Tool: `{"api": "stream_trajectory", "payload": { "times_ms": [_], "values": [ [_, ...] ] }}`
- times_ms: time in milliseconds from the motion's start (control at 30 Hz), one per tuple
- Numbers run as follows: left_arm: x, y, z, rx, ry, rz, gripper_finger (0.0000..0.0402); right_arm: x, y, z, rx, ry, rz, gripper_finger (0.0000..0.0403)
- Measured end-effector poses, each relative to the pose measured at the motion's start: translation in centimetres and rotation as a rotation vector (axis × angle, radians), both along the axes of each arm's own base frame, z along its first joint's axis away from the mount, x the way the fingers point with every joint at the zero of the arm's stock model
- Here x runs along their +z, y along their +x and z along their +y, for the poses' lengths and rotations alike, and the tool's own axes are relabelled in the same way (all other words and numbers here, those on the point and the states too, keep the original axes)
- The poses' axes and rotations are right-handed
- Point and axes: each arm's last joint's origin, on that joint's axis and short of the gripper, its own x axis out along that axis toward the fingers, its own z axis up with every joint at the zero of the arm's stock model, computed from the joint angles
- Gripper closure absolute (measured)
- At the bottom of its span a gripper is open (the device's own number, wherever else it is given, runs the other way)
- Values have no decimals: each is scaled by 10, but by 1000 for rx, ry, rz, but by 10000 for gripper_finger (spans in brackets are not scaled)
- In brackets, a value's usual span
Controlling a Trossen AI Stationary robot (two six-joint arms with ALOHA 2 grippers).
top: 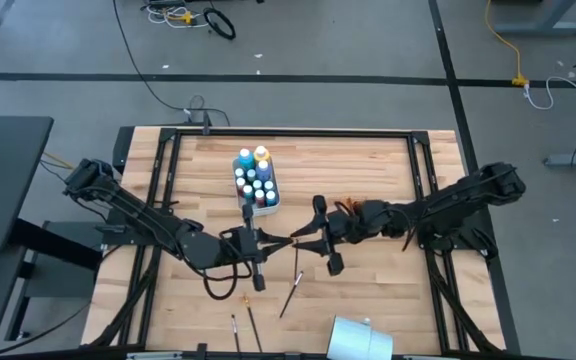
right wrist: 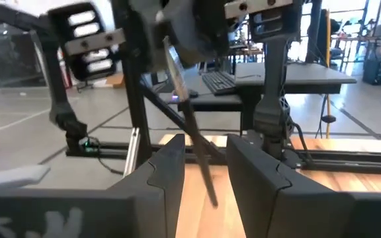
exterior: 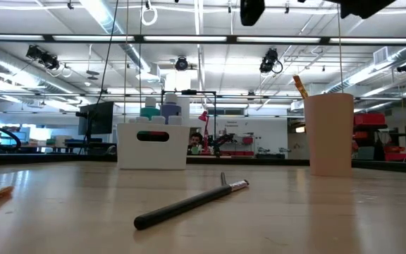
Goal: Pick & Place Paint Supplies
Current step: Put the silver paint brush into the orange cup
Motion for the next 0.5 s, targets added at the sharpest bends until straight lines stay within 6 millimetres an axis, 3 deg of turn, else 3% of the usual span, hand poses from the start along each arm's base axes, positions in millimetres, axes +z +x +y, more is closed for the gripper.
{"api": "stream_trajectory", "payload": {
  "times_ms": [167, 500],
  "values": [
    [2, 1, 1, 1, 7, -11, 399, -1, 11, 3, 10, -3, -2, 286],
    [1, 6, 11, 18, 3, -10, 399, 1, 14, 3, -11, -11, -41, 293]
  ]
}}
